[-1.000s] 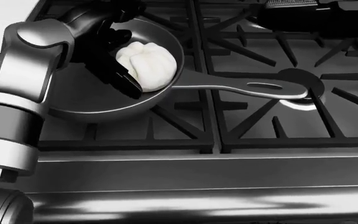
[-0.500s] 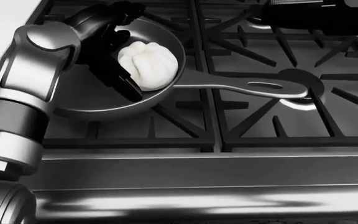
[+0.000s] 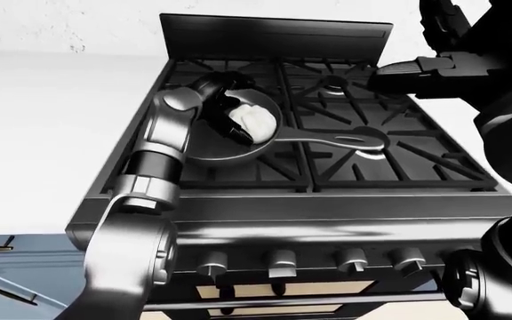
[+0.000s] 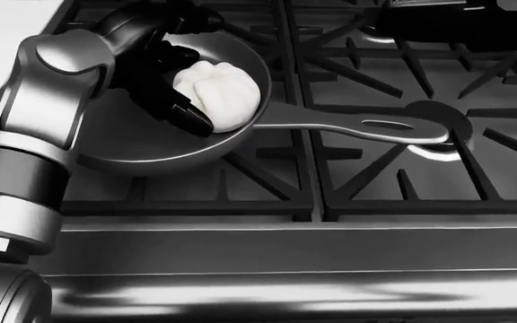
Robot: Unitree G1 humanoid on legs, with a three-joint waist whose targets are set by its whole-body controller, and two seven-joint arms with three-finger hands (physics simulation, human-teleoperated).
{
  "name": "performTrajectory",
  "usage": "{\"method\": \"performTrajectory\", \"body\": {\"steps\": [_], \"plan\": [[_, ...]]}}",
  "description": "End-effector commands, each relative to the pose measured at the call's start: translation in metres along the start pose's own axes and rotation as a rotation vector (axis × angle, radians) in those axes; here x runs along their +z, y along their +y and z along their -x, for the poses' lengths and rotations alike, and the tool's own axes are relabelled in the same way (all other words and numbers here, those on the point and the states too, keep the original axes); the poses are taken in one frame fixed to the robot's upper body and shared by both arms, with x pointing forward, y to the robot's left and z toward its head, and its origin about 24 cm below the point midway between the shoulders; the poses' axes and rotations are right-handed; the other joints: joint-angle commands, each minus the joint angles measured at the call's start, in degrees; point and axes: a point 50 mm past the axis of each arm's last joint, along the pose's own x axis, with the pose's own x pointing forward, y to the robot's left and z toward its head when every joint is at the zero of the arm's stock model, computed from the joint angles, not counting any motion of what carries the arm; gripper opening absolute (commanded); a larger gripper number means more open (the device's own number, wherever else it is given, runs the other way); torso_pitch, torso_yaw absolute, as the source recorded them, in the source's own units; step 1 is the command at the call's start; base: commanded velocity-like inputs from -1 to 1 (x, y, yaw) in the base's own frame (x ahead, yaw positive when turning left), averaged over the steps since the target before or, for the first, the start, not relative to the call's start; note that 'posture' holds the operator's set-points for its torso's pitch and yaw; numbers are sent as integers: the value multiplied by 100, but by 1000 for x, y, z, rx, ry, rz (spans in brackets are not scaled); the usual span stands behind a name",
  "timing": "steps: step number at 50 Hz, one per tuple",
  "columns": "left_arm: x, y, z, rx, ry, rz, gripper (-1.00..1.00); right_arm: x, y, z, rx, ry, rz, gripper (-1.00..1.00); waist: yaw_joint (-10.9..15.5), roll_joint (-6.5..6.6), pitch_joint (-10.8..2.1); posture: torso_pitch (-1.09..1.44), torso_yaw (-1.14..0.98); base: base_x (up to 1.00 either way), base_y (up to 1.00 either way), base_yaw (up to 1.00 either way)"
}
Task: Pick the dumpling from the pan and place it on the plate.
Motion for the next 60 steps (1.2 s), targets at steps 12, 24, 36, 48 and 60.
{"method": "performTrajectory", "body": {"steps": [12,24,36,48,60], "plan": [[14,1,3,27,-88,-57,60,11,-3,1,-14,-67,-5,100,5,4,-157,0,0,0,0,0],[5,-4,5,60,-106,-78,52,12,-3,1,-15,-67,-3,100,2,17,-159,0,0,0,0,0],[2,-4,6,92,-119,-83,29,13,-4,2,-15,-70,-5,100,-2,29,-159,0,0,0,0,0],[6,3,9,125,-139,-68,19,14,-3,1,-16,-70,-3,100,-7,32,-163,0,0,0,0,0],[9,10,12,160,-164,-50,7,12,-3,1,-14,-68,-2,100,-10,40,-157,0,0,0,0,0]]}}
